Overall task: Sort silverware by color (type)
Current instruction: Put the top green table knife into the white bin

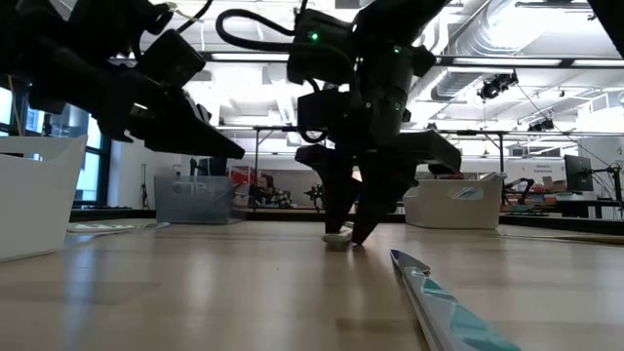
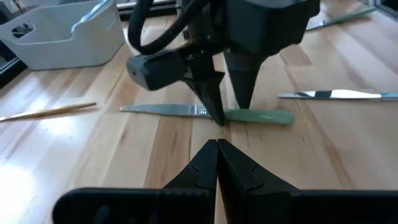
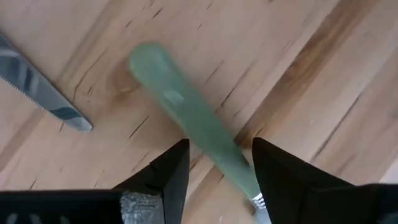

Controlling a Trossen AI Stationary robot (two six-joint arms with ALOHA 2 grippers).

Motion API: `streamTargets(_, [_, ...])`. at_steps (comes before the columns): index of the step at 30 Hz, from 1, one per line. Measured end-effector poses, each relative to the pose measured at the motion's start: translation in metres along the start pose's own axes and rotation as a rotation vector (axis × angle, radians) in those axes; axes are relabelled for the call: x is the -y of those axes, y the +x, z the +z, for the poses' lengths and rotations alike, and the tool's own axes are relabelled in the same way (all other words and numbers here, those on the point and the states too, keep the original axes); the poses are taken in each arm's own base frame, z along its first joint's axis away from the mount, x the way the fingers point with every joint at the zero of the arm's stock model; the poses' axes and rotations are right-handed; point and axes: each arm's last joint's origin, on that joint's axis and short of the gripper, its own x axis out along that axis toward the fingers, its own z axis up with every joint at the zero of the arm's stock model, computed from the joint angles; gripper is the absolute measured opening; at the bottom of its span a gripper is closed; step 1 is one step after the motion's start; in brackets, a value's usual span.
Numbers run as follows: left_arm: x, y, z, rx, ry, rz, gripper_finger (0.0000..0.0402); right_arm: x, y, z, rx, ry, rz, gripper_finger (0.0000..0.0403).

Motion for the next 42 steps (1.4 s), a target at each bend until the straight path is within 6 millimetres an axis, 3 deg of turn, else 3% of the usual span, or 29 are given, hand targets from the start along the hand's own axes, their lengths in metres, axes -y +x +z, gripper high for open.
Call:
streamTargets(5, [0.0,0.0,0.0,0.001,-0.008,0.0,0.0,0.0,0.004,-0.001,-0.011,0.0,0.02,0.0135])
streamTargets(18, [0.0,0.0,0.001,0.006,-0.013,0.034,0.0001,0.0,0.006,-0.001,0.039,0.081,0.006,0.0015])
streamTargets(28, [0.001,-0.002,0.0,-0.006,-0.016,0.082,0.0065,0.015,-0.007,0.005,0.156,0.156,-0.085,0.0013])
streamTargets(36, [0.013,-0.022,0.013,0.029,0.015,0.135,0.0126,0.011,-0.009,0.008,0.156,0.145,-0.094,0.0012])
streamTargets(42, [0.018,-0.04,0.025,0.069,0.037,0.113,0.0144,0.006,-0.034,0.016,0.188,0.114,-0.167,0.0012])
